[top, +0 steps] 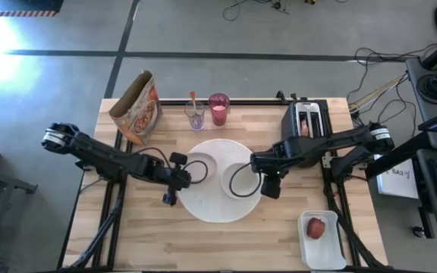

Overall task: Arrange a breakfast setting
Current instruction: Put the gray plate on the white table mat

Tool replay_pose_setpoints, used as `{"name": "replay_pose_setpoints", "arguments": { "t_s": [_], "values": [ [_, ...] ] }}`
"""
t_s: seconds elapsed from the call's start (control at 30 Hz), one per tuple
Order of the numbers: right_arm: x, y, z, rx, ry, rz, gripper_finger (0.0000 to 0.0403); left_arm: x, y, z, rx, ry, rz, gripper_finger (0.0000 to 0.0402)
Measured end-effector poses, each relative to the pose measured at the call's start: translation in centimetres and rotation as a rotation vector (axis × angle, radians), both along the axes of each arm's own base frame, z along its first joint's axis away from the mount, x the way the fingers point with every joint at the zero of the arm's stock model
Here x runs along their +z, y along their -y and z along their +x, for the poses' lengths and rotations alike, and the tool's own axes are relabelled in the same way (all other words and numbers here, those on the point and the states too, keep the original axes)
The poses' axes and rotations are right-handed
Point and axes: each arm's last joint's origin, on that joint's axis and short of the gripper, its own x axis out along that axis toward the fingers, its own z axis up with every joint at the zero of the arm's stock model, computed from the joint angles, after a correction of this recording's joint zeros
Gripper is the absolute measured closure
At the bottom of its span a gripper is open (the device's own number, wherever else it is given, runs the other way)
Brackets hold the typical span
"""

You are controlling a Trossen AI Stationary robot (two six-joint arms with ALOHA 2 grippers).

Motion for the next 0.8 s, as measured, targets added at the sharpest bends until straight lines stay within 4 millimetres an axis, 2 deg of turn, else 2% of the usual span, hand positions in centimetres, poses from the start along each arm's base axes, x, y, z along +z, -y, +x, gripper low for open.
{"name": "replay_pose_setpoints", "arguments": {
  "t_s": [0.23,0.47,0.63,0.8],
  "values": [
    [-0.8,0.1,-0.3,0.004,-0.026,-0.029,0.0282,0.0,1.9,0.3,-0.034,-0.011,-0.065,0.0382],
    [-0.8,0.2,-0.3,0.030,-0.018,-0.060,0.0282,-1.3,2.5,0.9,0.009,-0.072,-0.174,0.0379],
    [-0.8,0.2,-0.2,0.030,-0.014,-0.059,0.0282,-2.2,2.7,1.2,0.050,-0.112,-0.209,0.0352],
    [-0.8,0.2,-0.2,0.030,-0.011,-0.059,0.0282,-2.1,2.7,1.2,0.070,-0.106,-0.226,0.0317]
  ]
}}
